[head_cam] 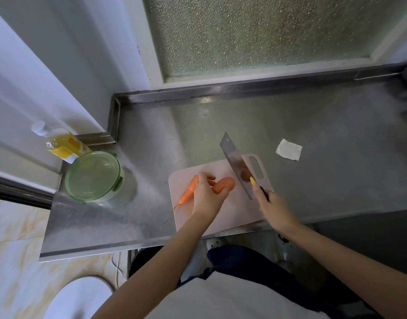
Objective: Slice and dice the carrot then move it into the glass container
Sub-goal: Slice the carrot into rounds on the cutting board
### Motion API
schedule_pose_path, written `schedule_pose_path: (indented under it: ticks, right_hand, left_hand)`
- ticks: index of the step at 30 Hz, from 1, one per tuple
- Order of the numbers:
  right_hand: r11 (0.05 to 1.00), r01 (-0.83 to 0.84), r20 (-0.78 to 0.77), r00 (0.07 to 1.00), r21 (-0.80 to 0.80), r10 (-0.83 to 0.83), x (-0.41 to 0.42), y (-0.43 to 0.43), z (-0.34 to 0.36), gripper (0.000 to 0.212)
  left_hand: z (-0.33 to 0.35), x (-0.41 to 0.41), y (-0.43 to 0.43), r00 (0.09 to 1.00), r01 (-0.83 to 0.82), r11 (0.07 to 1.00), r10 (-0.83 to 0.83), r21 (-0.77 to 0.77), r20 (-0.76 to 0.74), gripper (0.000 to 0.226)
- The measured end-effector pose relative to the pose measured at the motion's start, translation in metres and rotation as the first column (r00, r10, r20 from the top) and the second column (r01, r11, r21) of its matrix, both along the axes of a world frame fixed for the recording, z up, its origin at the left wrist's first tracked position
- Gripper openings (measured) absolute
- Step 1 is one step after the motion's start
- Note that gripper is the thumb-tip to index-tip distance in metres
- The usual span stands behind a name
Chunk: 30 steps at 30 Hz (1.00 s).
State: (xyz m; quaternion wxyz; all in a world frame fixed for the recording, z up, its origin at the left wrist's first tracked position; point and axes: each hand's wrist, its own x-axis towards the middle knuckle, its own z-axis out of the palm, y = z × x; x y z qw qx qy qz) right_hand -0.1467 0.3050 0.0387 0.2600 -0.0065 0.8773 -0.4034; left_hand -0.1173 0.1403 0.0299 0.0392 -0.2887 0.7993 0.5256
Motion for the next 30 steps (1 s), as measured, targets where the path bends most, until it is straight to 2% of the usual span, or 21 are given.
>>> schedule_pose_path:
  ticks: [2, 5, 11, 15, 25, 30]
  right_hand:
    - [1.0, -0.007, 0.007, 1.0, 0.009, 0.006, -0.001, 0.001, -0.001, 0.051]
    - [0.999, -0.028, 0.007, 1.0, 0.045, 0.027, 0.0, 0.002, -0.003, 0.052]
    - [0.994, -0.079, 0.014, 0.997, 0.076, 0.078, 0.003, 0.003, -0.004, 0.052]
    - [0.989, -0.109, 0.028, 0.994, 0.098, 0.106, 0.006, 0.001, -0.005, 0.053]
    - [0.973, -0.186, -0.005, 0.982, 0.139, 0.189, 0.015, -0.002, -0.003, 0.056]
    - [0.978, -0.177, -0.014, 0.984, 0.112, 0.18, 0.016, 0.0, -0.006, 0.067]
  left_hand:
    - [-0.012, 0.005, 0.002, 0.999, -0.027, 0.999, 0.026, 0.034, 0.026, 0.042]
    - [-0.026, 0.015, -0.001, 0.998, 0.007, 1.0, -0.008, 0.007, 0.068, 0.039]
    - [-0.034, 0.025, -0.008, 0.975, 0.207, 0.953, -0.183, -0.222, 0.123, 0.025]
    - [-0.032, 0.022, -0.005, 0.951, 0.306, 0.916, -0.28, -0.261, 0.132, 0.037]
    - [-0.032, 0.017, -0.004, 0.957, 0.289, 0.908, -0.263, -0.303, 0.124, 0.023]
    - [-0.034, 0.017, -0.005, 0.959, 0.282, 0.914, -0.257, -0.291, 0.123, 0.026]
